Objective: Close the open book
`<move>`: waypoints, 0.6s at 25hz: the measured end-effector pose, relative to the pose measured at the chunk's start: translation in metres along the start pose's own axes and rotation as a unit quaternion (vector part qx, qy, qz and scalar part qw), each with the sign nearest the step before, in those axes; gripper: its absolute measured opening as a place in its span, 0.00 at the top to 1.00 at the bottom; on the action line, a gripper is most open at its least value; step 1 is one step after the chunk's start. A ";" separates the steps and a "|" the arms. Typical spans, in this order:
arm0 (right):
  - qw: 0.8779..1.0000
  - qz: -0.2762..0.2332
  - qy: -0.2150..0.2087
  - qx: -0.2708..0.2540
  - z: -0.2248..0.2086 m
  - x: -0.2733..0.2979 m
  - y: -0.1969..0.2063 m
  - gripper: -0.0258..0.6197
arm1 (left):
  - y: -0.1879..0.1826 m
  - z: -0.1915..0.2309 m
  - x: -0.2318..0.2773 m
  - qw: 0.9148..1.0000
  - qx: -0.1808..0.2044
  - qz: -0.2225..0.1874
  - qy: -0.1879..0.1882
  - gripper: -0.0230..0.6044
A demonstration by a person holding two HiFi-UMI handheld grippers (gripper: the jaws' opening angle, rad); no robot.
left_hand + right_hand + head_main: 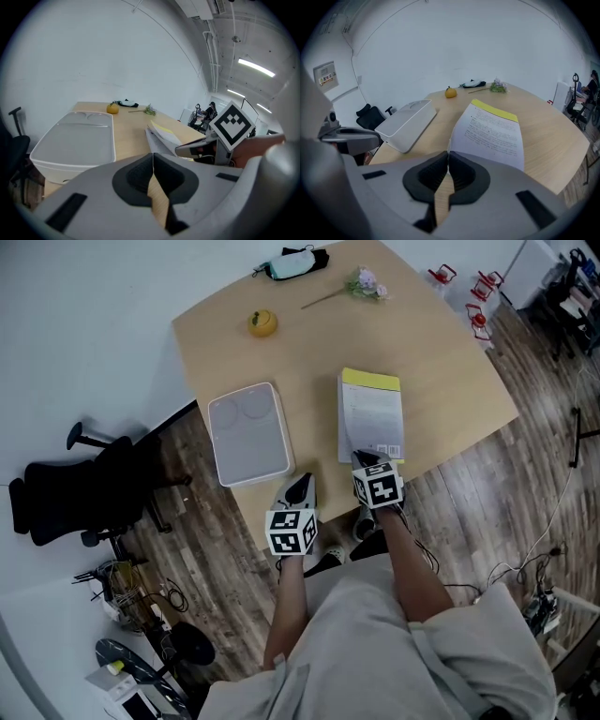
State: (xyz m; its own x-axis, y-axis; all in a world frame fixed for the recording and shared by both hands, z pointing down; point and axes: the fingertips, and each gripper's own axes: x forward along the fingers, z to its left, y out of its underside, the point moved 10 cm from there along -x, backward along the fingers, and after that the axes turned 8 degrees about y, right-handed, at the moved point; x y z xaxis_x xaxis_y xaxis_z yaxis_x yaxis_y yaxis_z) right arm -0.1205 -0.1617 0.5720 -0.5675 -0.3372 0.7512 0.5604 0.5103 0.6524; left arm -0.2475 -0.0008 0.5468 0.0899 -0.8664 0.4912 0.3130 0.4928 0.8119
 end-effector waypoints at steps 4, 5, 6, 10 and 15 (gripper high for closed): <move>1.000 0.009 -0.009 0.013 -0.001 0.009 0.002 0.93 | -0.003 -0.001 -0.001 1.000 0.003 0.002 -0.008 0.93; 1.000 0.010 -0.010 0.018 -0.002 0.011 0.003 0.93 | -0.004 -0.003 -0.002 1.000 0.005 0.003 -0.010 0.93; 1.000 0.011 -0.012 0.023 -0.002 0.012 0.003 0.93 | -0.006 -0.004 -0.003 1.000 0.007 0.004 -0.011 0.93; 0.999 0.011 -0.030 0.043 0.003 0.016 0.003 0.89 | -0.007 -0.003 -0.008 1.000 0.020 0.006 -0.015 0.93; 0.998 -0.007 -0.038 0.053 0.008 0.001 0.004 0.86 | -0.011 -0.006 -0.013 1.000 0.030 0.005 -0.006 0.93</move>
State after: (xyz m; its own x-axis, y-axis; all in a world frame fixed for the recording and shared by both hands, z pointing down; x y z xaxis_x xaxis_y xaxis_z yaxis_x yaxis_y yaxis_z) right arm -0.1236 -0.1535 0.5744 -0.6212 -0.2858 0.7296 0.4869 0.5887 0.6452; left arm -0.2466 0.0047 0.5294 0.0820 -0.8601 0.5035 0.2553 0.5065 0.8236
